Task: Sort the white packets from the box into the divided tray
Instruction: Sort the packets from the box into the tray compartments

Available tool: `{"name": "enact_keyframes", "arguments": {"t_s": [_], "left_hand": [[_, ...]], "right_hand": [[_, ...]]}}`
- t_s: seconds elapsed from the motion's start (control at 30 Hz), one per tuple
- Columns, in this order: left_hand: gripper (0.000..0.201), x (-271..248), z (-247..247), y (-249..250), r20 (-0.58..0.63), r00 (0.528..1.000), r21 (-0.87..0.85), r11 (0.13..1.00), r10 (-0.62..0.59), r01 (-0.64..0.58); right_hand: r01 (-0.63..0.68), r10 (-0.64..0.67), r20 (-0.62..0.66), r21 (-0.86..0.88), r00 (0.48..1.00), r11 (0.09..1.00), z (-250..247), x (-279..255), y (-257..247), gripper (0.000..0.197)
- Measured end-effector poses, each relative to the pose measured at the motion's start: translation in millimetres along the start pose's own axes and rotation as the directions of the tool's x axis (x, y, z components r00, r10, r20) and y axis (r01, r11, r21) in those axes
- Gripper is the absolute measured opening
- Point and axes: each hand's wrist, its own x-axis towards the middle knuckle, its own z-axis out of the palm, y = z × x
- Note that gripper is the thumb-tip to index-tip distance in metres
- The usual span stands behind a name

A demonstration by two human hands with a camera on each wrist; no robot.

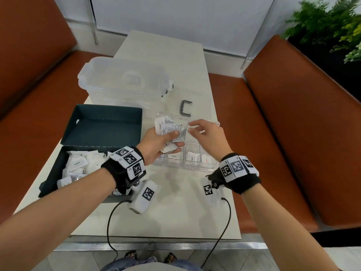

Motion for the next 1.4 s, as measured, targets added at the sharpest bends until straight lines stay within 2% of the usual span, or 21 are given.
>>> {"name": "enact_keyframes", "arguments": {"t_s": [0.07, 0.17, 0.33, 0.4, 0.5, 0.57, 0.67, 0.77, 0.93, 1.1, 1.23, 1.4], "left_hand": [[0.034, -2, 1, -1, 0.03, 1.0, 0.028, 1.0, 0.007, -0.007], [0.033, -4, 3, 1, 0.049, 0.999, 0.031, 0.999, -0.013, 0.012], [0.03, -7, -1, 8, -0.011, 0.999, -0.025, 0.999, -0.032, 0.032], [0.029, -9, -5, 11, -0.027, 0.999, -0.048, 0.998, -0.031, 0.03], [0.031, -11, -12, 14, -0.068, 0.997, -0.078, 0.997, -0.031, 0.026], [0.03, -13, -16, 15, -0.085, 0.996, -0.08, 0.997, -0.023, 0.017], [0.027, -15, -23, 16, -0.103, 0.995, -0.069, 0.998, -0.008, 0.0], [0.028, -18, -32, 19, -0.137, 0.991, -0.086, 0.996, 0.001, -0.013], [0.033, -22, -50, 27, -0.18, 0.983, -0.098, 0.993, 0.04, -0.059], [0.034, -27, -63, 31, -0.21, 0.976, -0.11, 0.991, 0.049, -0.073], [0.034, -30, -71, 30, -0.225, 0.973, -0.117, 0.99, 0.055, -0.084], [0.037, -35, -79, 29, -0.239, 0.97, -0.125, 0.989, 0.05, -0.082]], "right_hand": [[-0.021, 0.019, 0.03, 0.054, 0.999, 0.998, 7, 1, -9, 0.025], [-0.082, 0.082, 0.01, 0.146, 0.997, 0.986, 14, 1, -10, 0.022], [-0.124, 0.134, -0.016, 0.282, 0.991, 0.951, 11, 0, -5, 0.02], [-0.122, 0.146, -0.032, 0.388, 0.989, 0.914, 7, -1, -6, 0.011], [-0.148, 0.171, 0.011, 0.567, 0.985, 0.811, 6, -1, -9, 0.009], [-0.155, 0.169, 0.034, 0.605, 0.985, 0.781, 7, -1, -10, 0.008], [-0.112, 0.116, 0.025, 0.502, 0.993, 0.857, 10, 4, -12, 0.015], [-0.119, 0.11, 0.047, 0.494, 0.993, 0.861, 13, 12, -16, 0.029], [-0.093, 0.071, 0.079, 0.321, 0.994, 0.943, 33, 30, -25, 0.015], [-0.142, 0.127, 0.163, 0.086, 0.978, 0.986, 74, 40, -36, 0.012], [-0.239, 0.283, 0.196, -0.221, 0.939, 0.946, 102, 41, -36, 0.014], [-0.238, 0.308, 0.142, -0.37, 0.941, 0.898, 114, 39, -28, 0.017]]}}
